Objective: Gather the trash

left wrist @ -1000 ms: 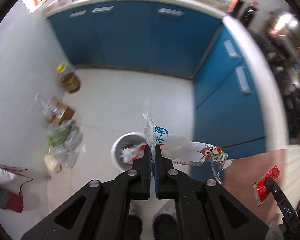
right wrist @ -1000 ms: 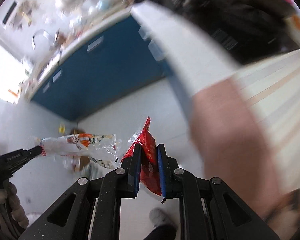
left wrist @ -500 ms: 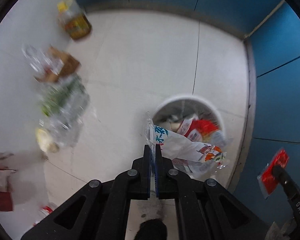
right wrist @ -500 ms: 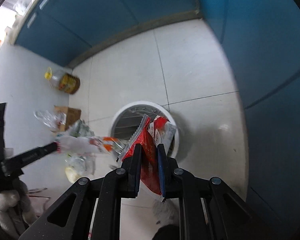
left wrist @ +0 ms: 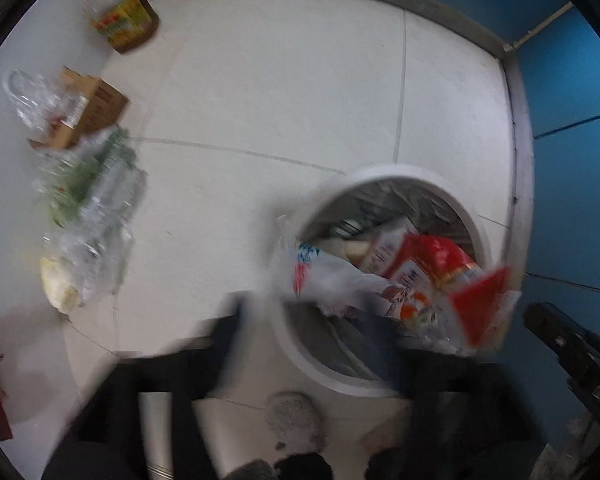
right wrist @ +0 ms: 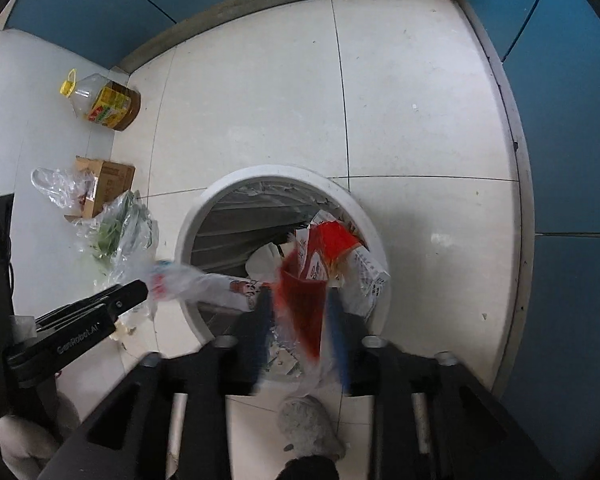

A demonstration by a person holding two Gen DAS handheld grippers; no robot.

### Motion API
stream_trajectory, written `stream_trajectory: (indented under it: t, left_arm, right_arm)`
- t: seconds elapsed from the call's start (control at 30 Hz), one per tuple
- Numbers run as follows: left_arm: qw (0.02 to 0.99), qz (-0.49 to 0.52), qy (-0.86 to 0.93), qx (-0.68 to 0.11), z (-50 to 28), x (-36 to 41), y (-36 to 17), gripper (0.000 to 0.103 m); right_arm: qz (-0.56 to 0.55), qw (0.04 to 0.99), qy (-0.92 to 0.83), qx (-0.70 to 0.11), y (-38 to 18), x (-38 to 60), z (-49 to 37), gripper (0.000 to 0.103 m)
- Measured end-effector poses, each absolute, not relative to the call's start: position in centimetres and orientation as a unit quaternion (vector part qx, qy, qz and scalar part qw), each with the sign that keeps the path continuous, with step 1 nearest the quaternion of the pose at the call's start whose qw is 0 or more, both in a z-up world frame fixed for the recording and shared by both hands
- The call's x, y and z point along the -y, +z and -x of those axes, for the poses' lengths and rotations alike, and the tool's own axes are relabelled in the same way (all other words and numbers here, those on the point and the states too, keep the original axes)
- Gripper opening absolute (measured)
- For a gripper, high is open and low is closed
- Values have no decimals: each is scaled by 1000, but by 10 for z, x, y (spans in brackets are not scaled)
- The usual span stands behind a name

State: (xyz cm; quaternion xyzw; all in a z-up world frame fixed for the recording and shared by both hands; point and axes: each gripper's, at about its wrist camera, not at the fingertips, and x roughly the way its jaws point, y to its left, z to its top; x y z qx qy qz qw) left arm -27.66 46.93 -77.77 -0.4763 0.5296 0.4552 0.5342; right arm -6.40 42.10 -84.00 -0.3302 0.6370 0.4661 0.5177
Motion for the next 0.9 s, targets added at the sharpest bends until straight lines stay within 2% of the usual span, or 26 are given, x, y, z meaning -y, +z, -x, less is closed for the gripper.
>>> stream_trajectory:
  t: [0.1, 0.17, 0.2, 0.27, 0.3, 0.33, 0.6, 0.9]
  left_arm:
    - [539, 461, 465, -530, 279, -472, -764, 88]
    - [540, 454, 469, -531, 280, -472, -757, 95]
    - [541, 452, 471, -530, 281, -471, -754, 101]
    - [546, 443, 480, -524, 283, -468, -741, 101]
    - [547, 438, 484, -524, 283, -465, -735, 101]
    - [552, 429, 489, -522, 283, -460, -724, 102]
    - [576, 411, 487, -512, 281, -416, -634, 103]
    - [622, 386, 474, -490, 287, -348, -468, 103]
  right_arm:
    - [335, 524, 464, -631, -819, -419, 62, 50]
    - [341, 530, 466, -620, -805, -417, 62, 59]
    - [347, 535, 465, -614, -797, -416, 61, 66]
    - [365, 552, 462, -590, -780, -410, 62, 84]
    - [373, 560, 460, -580, -774, -408, 62, 96]
    - [386, 572, 456, -562, -764, -403, 63, 102]
    - [404, 606, 435, -530, -681, -358, 66, 102]
    - [373, 646, 446, -495, -495, -292, 85, 102]
